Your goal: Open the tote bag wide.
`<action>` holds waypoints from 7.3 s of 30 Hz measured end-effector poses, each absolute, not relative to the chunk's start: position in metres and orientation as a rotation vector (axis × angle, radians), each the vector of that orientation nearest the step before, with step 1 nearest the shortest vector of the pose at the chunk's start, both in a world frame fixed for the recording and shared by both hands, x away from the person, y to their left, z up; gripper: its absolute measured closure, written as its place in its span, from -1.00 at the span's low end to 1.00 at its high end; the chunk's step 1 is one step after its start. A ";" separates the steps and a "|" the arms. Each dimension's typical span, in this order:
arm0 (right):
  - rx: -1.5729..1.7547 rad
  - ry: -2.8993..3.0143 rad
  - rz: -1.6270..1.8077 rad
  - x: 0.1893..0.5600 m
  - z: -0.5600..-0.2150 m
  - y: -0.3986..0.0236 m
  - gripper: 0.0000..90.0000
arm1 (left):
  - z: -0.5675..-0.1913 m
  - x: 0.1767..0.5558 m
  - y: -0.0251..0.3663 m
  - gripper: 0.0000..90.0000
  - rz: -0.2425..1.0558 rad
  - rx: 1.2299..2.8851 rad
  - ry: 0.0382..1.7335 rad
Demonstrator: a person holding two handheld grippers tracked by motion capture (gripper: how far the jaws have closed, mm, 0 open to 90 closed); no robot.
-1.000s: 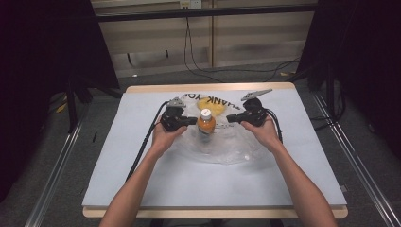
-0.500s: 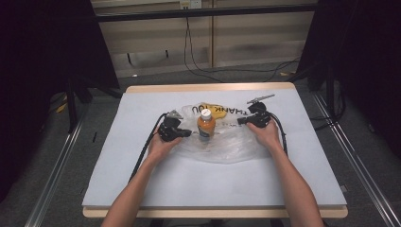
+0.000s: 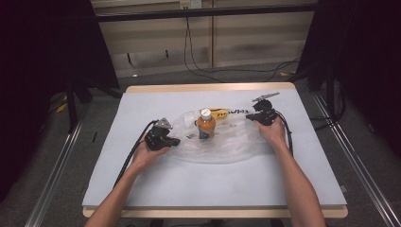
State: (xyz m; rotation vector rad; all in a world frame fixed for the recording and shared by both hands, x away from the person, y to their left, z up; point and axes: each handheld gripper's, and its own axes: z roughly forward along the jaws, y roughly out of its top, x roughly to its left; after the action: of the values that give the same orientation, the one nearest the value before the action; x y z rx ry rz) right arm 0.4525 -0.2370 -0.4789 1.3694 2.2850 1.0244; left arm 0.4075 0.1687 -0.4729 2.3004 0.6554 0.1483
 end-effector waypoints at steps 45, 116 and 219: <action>1.273 2.720 0.747 0.531 -0.466 -0.098 1.00 | -0.453 0.290 0.055 1.00 0.095 2.701 0.136; 1.030 2.720 1.097 0.407 -0.465 -0.161 1.00 | -0.462 0.374 0.106 1.00 0.088 2.411 0.515; 1.260 1.826 1.473 0.217 -0.446 -0.295 -0.95 | -0.446 0.255 0.255 -0.94 0.477 1.796 0.734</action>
State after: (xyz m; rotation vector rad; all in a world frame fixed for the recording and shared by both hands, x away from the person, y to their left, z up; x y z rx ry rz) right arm 0.2168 -0.2946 -0.4464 1.2604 1.8262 1.4733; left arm 0.2546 0.2545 -0.4458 1.7960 0.7344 0.4769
